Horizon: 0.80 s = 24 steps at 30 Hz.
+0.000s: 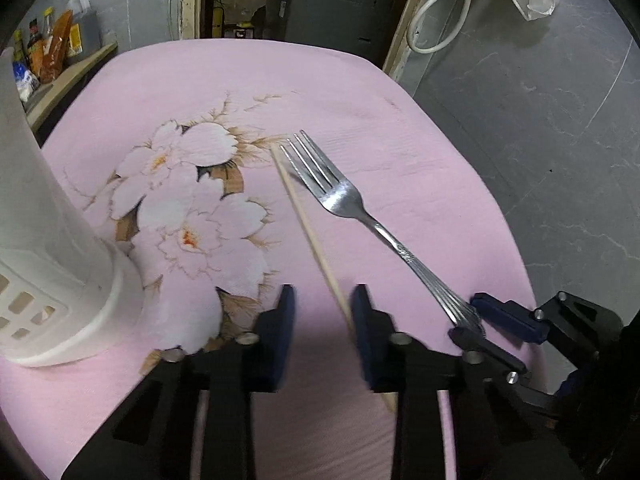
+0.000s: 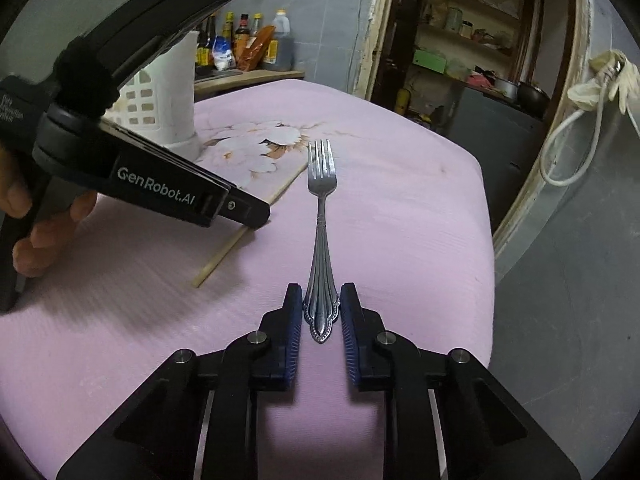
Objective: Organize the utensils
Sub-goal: 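Close left tool on the chopstick while right tool closes on the fork handle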
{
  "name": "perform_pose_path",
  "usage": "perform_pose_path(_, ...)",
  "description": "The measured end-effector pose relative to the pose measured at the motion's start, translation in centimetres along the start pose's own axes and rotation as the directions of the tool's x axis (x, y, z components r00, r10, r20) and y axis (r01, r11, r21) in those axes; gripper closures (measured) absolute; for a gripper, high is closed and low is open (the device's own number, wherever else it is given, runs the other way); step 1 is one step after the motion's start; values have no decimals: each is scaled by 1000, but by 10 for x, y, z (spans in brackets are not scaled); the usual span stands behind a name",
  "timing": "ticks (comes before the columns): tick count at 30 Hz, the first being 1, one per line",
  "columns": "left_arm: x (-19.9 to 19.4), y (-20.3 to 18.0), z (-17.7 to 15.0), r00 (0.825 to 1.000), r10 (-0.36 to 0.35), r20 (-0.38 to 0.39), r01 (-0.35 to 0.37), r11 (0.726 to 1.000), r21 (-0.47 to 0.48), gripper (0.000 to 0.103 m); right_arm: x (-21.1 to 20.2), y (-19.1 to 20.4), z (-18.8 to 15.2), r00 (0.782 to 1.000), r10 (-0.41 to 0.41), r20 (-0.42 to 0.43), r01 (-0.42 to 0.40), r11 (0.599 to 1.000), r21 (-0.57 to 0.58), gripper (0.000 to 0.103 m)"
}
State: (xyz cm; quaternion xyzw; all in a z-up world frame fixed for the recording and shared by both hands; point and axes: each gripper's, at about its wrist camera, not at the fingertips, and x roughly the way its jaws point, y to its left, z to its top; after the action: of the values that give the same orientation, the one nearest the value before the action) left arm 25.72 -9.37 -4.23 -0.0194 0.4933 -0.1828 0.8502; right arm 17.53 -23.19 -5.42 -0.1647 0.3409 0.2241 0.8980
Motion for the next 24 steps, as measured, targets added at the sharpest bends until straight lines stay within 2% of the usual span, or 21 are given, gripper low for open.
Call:
perform_pose_path(5,-2,-5,-3,1000,17,4,-17,1000,-1,99,1,4,1,1000,-31,-3,31,999,-15,86)
perform_pose_path(9,-8,0,-10,999,36,8,-36,999,-10,100,-3,0,-2,999,-46,-2,46,999,24,86)
perform_pose_path(14,-20,15,-26,1000,0,-6,-1,998,-59,100,-9,-1,-7,998,-56,-3,56,997,54,86)
perform_pose_path(18,-32,17,-38,1000,-22,-7,22,998,-56,100,-10,-2,-6,999,-43,-6,43,997,63,85)
perform_pose_path(19,-34,16,-40,1000,-24,-5,24,999,-44,99,-9,-6,-4,1000,-24,-6,24,997,75,85)
perform_pose_path(22,-39,12,-42,1000,-9,14,9,1000,-19,98,-6,-16,3,1000,29,-8,-27,993,115,74)
perform_pose_path(24,-40,14,-41,1000,4,10,-4,1000,-24,98,-3,-18,9,1000,3,-13,-2,994,105,73)
